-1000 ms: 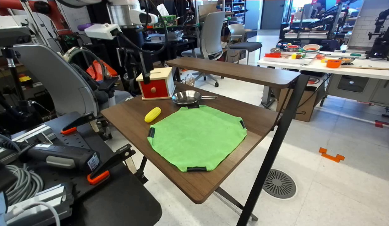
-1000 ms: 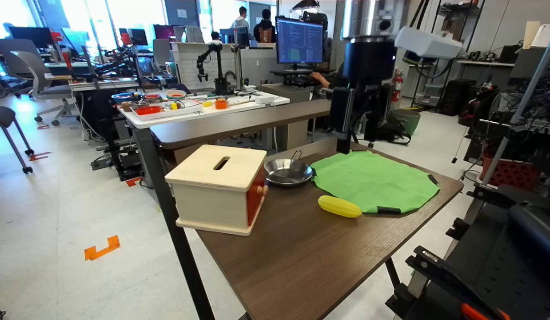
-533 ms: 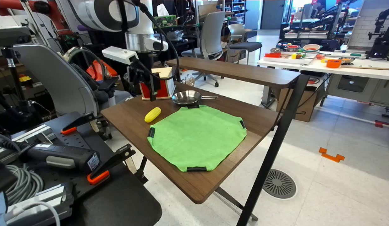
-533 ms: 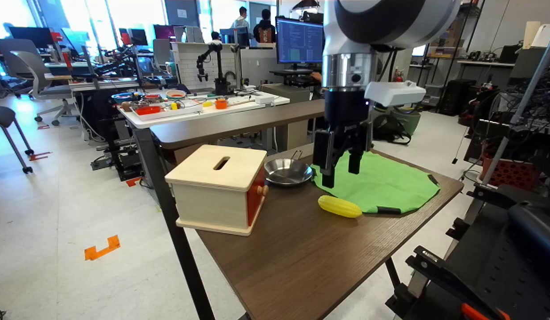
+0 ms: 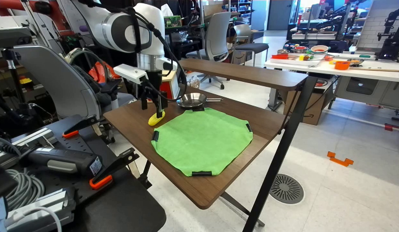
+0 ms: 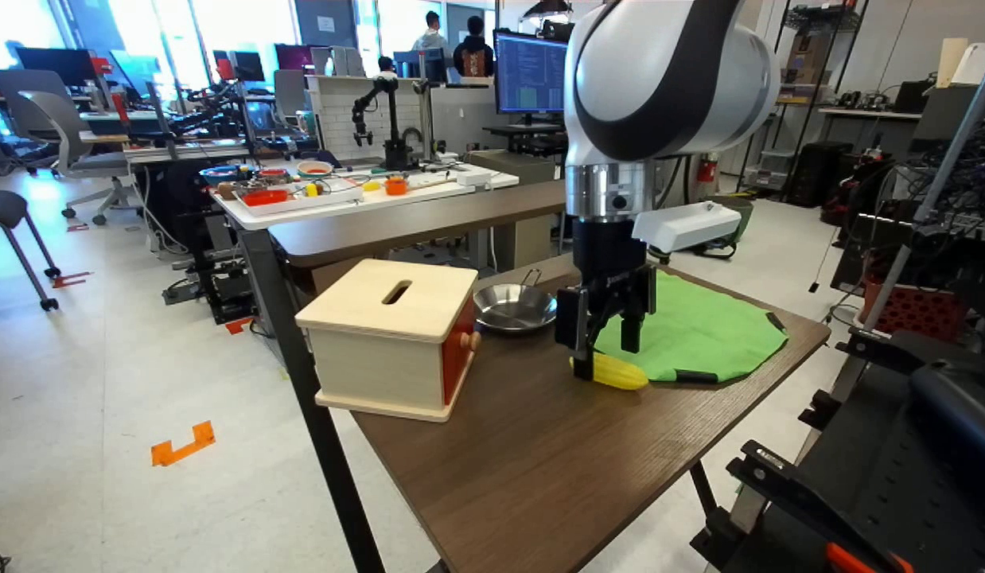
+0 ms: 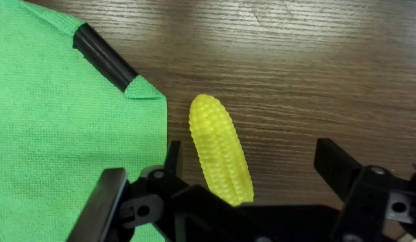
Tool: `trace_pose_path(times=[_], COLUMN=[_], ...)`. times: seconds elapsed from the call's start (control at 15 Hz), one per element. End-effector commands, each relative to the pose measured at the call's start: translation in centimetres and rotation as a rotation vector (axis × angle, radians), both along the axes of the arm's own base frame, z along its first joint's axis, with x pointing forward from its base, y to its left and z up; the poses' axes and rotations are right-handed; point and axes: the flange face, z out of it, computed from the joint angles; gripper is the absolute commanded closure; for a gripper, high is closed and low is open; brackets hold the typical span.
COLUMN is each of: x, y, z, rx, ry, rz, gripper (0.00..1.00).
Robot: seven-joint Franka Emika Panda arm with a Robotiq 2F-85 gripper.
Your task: Move the plastic maize to the left
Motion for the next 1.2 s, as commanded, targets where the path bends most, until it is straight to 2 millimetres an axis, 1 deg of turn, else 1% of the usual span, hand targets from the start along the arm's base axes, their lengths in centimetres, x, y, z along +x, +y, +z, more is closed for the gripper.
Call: trace_pose_path(times=[0.0, 0.07, 0.13, 0.2, 0.27, 0.4, 0.6, 0.67, 0.8, 1.0, 1.07, 1.13], x=[0.9, 1.0, 1.1, 1.3, 1.4, 1.5, 1.7, 1.7, 1.1, -0.8, -1.6, -2.5], y=[0.4, 0.5, 0.6, 0.5, 0.4, 0.1, -0.4, -0.6, -1.0, -1.0, -0.9, -0.6], z=[-1.0, -1.2, -1.2, -1.0, -0.8, -0.3, 0.2, 0.6, 1.7, 3.7, 4.4, 5.0], rx=[-0.014, -0.015, -0.02, -0.02, -0.02, -0.019, -0.02, -0.027, -0.038, -0.058, -0.066, -0.074], ry=[0.011, 0.011, 0.008, 0.005, 0.002, -0.01, -0.019, -0.026, -0.028, -0.037, -0.036, -0.032], rz=[-0.018, -0.019, -0.026, -0.034, -0.04, -0.055, -0.075, -0.088, -0.097, -0.101, -0.087, -0.062], gripper=[0.26, 0.27, 0.31, 0.39, 0.48, 0.62, 0.85, 0.91, 0.93, 0.98, 0.95, 0.95])
